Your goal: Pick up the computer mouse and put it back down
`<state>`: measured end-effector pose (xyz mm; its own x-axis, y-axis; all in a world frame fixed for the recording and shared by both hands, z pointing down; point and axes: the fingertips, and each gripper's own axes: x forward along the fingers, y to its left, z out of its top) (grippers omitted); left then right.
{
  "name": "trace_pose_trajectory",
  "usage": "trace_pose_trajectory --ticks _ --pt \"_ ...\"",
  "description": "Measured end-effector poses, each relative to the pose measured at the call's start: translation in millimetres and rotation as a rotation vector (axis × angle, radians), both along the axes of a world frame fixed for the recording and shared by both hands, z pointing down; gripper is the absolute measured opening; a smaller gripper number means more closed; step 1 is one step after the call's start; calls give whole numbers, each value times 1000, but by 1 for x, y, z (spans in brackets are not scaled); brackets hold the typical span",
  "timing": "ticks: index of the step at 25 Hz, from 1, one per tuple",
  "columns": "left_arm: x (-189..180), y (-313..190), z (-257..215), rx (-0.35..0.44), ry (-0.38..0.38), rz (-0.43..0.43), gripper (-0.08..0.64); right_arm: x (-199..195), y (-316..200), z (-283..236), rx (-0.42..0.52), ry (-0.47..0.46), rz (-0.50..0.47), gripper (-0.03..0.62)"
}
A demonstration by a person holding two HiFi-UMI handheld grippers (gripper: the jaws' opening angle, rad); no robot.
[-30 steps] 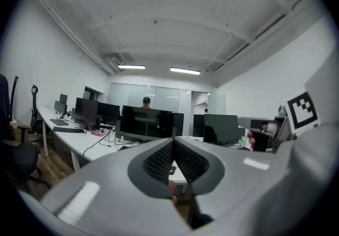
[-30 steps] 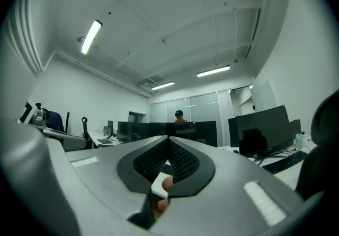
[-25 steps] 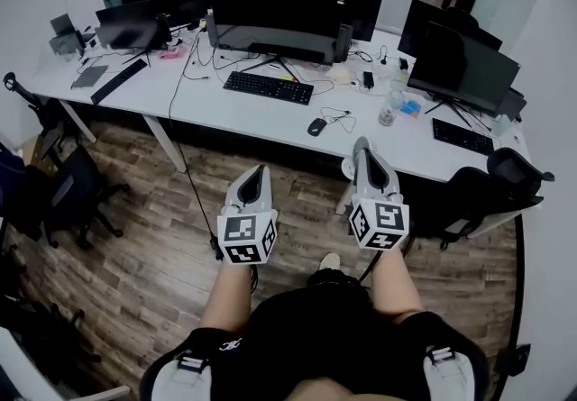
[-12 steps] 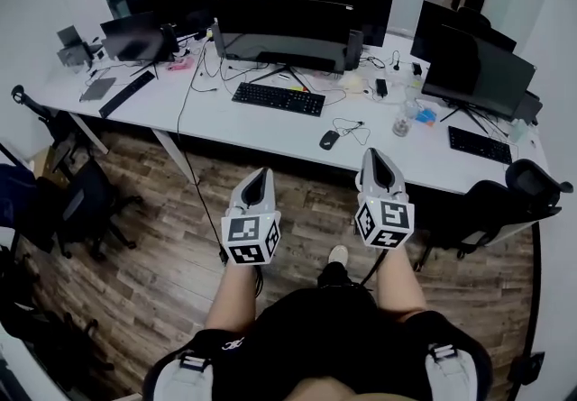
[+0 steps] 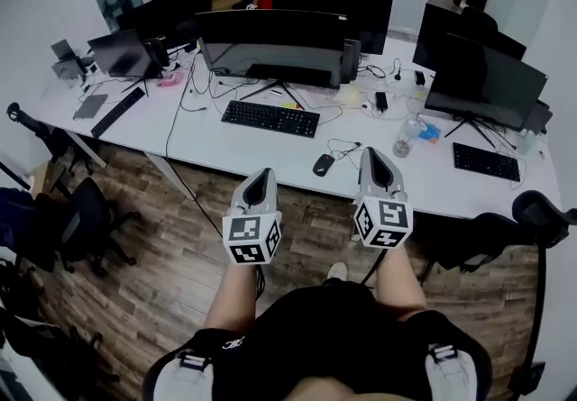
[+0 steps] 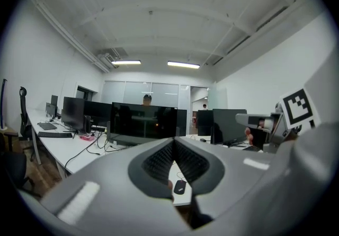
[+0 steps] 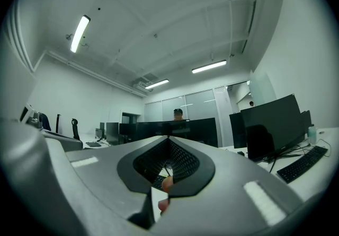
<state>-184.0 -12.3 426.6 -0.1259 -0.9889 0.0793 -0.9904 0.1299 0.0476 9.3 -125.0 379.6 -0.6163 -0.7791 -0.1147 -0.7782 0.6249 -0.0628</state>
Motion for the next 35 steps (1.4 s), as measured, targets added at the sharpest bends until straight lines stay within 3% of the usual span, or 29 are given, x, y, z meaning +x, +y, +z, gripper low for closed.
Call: trace_pose_trajectory --ticks 16,21,25,35 --pt "8 -164 22 -97 -16 47 51 21 -153 27 -85 10 -1 -3" --pt "3 -189 35 -111 -11 50 50 26 -176 38 -112 9 11 -3" --pt "-2 -206 43 -106 -22 102 51 26 -184 44 -122 22 41 -3" --pt "-4 -233 71 -197 -33 264 56 25 -189 45 -142 26 148 -3"
